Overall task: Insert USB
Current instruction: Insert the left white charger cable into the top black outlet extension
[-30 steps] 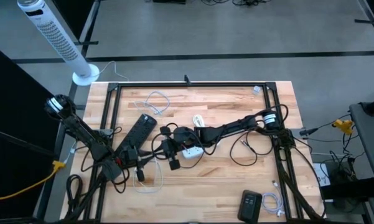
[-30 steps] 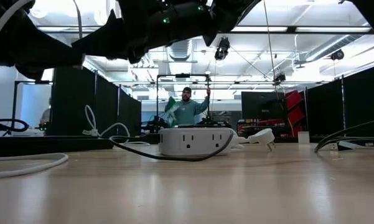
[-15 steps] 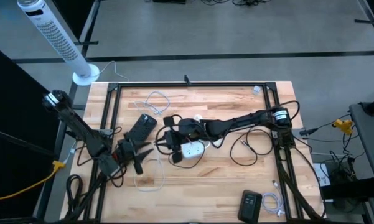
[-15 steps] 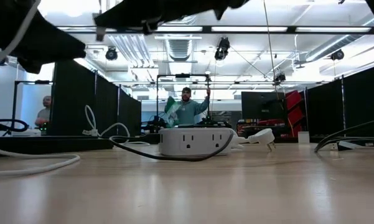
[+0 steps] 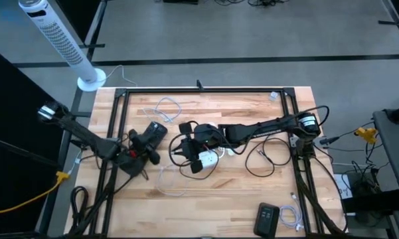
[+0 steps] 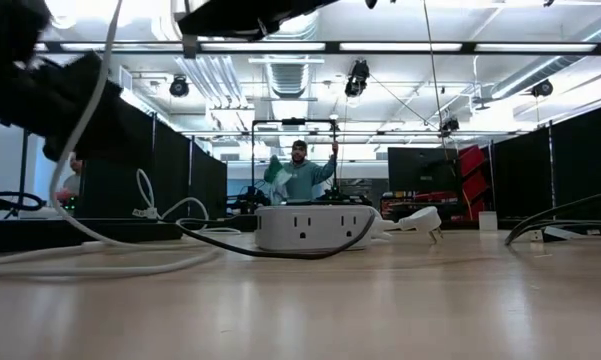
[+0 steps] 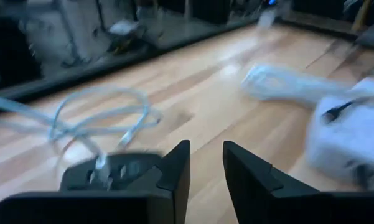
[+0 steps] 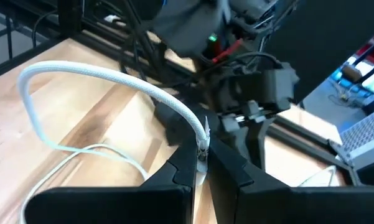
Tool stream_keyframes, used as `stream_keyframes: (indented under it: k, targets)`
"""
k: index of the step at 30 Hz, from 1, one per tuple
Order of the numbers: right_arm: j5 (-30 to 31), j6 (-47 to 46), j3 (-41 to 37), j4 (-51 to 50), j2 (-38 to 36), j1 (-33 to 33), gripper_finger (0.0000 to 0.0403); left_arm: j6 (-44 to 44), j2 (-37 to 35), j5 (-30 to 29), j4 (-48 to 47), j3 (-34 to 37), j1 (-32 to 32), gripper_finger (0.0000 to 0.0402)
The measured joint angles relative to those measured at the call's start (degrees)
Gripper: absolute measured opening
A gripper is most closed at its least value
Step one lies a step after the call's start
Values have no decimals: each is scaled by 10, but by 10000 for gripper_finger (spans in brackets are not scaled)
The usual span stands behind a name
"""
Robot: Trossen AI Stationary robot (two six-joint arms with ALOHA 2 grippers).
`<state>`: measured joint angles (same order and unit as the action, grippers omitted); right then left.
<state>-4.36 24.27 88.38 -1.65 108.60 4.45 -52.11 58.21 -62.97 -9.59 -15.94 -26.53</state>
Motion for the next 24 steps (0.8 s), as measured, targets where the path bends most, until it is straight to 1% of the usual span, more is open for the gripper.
stream_keyframes:
  k: [4,9,12,16,19,24]
  targets:
    - [-1,-9,0,-11,0,0,12,-1,10,49,-30,0,59,62]
    - [0,-22,0,-15,0,0,12,2,12,142,-76,-7,113,28]
    - [0,-33,0,-11,3,0,12,7,14,160,-136,-40,139,5]
    - [9,-40,-1,-11,3,0,12,1,24,167,-238,-93,167,1]
    - [14,-48,-1,-11,3,0,12,-3,33,209,-279,-116,185,0]
    - [14,-53,-15,-15,3,0,12,-42,52,285,-306,-104,210,0]
